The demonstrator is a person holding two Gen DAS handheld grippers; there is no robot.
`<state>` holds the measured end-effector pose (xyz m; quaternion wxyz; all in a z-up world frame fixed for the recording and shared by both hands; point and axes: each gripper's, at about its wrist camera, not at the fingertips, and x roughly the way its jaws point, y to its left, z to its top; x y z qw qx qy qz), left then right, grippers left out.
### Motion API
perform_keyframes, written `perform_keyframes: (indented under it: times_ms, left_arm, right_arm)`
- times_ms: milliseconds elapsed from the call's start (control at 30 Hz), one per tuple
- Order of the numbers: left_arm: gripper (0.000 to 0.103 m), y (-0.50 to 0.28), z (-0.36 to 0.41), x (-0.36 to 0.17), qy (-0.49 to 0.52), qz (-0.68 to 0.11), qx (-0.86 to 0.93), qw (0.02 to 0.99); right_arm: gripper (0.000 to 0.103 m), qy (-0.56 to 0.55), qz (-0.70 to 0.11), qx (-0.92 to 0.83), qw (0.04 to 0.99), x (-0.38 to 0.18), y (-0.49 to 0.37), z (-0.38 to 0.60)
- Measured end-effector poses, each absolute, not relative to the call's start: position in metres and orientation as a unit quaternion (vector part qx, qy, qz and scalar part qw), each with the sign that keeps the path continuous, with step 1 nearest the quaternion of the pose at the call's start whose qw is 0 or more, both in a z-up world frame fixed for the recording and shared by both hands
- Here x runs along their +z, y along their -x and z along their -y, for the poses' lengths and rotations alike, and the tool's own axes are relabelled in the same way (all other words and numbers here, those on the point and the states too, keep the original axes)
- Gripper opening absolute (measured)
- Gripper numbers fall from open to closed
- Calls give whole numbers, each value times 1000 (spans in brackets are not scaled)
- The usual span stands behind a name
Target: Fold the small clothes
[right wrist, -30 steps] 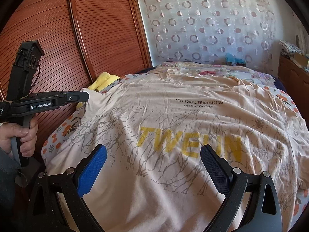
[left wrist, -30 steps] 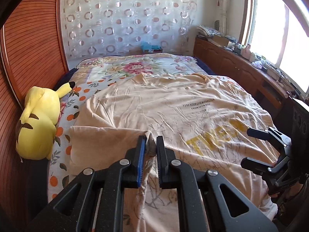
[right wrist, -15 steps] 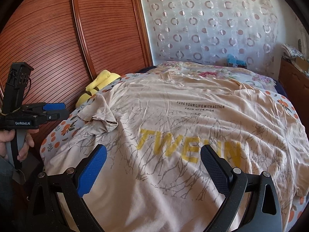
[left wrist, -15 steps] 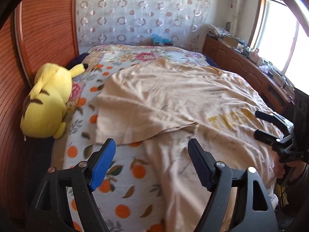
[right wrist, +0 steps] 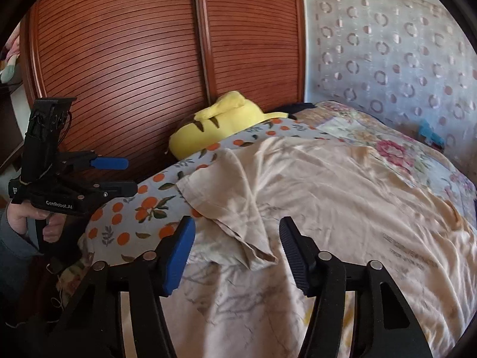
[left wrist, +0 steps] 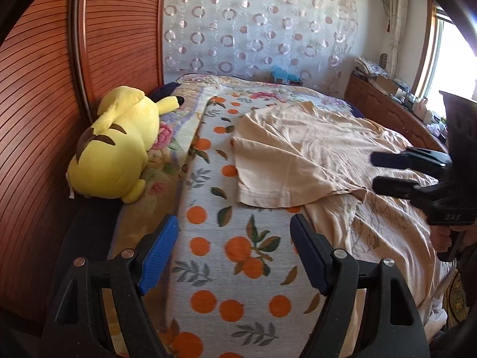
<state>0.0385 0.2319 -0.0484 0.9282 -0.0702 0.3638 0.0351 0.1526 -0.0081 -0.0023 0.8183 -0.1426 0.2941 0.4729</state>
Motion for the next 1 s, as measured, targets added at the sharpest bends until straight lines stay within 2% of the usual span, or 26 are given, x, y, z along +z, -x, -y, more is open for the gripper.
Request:
perform_keyframes:
  times_ms: [67,133,467,567,633,700,800,1000]
  left_arm:
    - [78,-36,-239,-46,74,-359,40,930]
    - [78,-34,-245,-43,79,-353,44,931]
    - [78,-36,-269,-35,93,-337,58,935]
    - [78,-40,-273,-34,101,-332,60,936]
    - [78,-43,-275,-35,105,-332,60,935]
    - [78,-45,-276,-36,108,-332,60,935]
    - [78,-47,-275,-37,106,-336,57,934]
    - [78,-69,-258,-45,95,-352,35,931]
  right_arm:
    - [50,154,-303,491,803,-10,-161,-14]
    - [40,168,-311,504,788,-19,-169,-37]
    - [39,261,-328,523,742,-55,-192,-117]
    - [32,280,-318,522,740,-60,-193,-127]
    - [12,284,-314,527,737,-60,-193,-129]
    - [4,280,-317,531,734,-57,-193,-129]
    - [3,248,-336,543,729,-52,-205,-122]
    - [3,168,-315,535,766,-10,-246,-86]
